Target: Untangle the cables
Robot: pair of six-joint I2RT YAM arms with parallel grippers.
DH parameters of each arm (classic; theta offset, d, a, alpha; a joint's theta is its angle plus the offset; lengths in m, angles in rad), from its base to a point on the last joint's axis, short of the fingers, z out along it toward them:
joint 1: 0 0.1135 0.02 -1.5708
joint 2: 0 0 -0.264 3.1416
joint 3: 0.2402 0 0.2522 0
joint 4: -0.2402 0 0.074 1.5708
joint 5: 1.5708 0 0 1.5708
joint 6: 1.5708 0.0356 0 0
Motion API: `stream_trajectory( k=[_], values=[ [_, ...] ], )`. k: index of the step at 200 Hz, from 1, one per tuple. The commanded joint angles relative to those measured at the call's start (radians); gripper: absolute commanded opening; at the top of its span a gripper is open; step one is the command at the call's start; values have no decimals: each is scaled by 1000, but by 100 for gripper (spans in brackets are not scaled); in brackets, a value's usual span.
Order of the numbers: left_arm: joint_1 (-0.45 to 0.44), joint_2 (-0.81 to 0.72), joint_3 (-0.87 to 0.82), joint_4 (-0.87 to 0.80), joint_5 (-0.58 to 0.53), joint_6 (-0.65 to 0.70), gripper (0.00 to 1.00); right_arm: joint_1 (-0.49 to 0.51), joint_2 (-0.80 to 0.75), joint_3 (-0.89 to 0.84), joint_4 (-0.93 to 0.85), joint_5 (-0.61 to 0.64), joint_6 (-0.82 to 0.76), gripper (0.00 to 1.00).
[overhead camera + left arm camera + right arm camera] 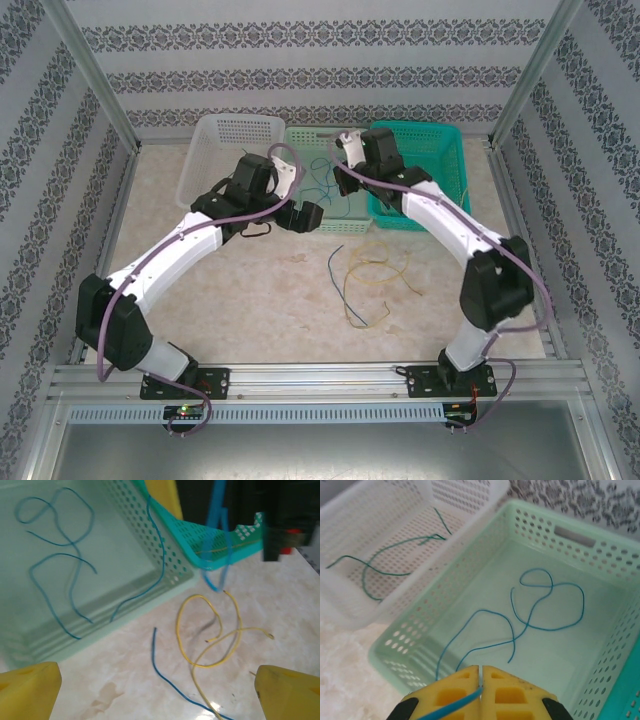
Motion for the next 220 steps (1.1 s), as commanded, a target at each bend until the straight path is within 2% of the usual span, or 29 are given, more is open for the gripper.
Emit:
stream_trajectory(
  k=[1,32,58,84,88,92,96,97,99,100,101,102,107,125,136,171,204,220],
  values=[
    [22,-40,-27,-17,-145,-47,100,-22,119,153,-184,44,92,0],
    [49,-58,-52,-52,-183,-72,100,-44,313,376,-357,63,155,0],
    [58,-49,-30,-128,-265,-93,100,-71,464,577,-514,71,208,0],
    [59,-40,-11,-198,-368,-90,100,-96,541,672,-585,20,252,3],
    [59,-41,-13,-199,-378,-89,100,-97,546,677,-590,15,257,7],
    [59,-43,-16,-198,-381,-88,100,-96,549,680,-593,5,253,17],
    [61,-44,-19,-197,-382,-87,100,-95,549,679,-596,2,248,32],
    [62,-45,-19,-197,-383,-88,100,-95,549,679,-596,2,248,32],
    [60,-45,-21,-196,-384,-89,100,-91,549,678,-596,5,244,45],
    [60,-45,-22,-196,-383,-89,100,-91,549,678,-596,5,244,45],
    [60,-44,-22,-195,-382,-89,100,-91,549,677,-596,12,242,53],
    [60,-44,-23,-193,-382,-89,100,-91,549,677,-596,12,242,53],
    [62,-45,-25,-191,-379,-90,100,-86,546,674,-600,23,228,69],
    [60,-41,-28,-179,-359,-93,100,-68,524,671,-610,70,179,84],
    [60,-33,-24,-178,-352,-94,100,-61,499,665,-610,102,162,97],
    [62,-24,-22,-181,-332,-94,100,-73,406,669,-642,118,136,98],
    [60,-24,-44,-153,-315,-94,100,-41,238,545,-582,-27,120,96],
    [59,-19,-46,-143,-293,-89,100,-12,157,472,-596,-36,125,93]
  ],
)
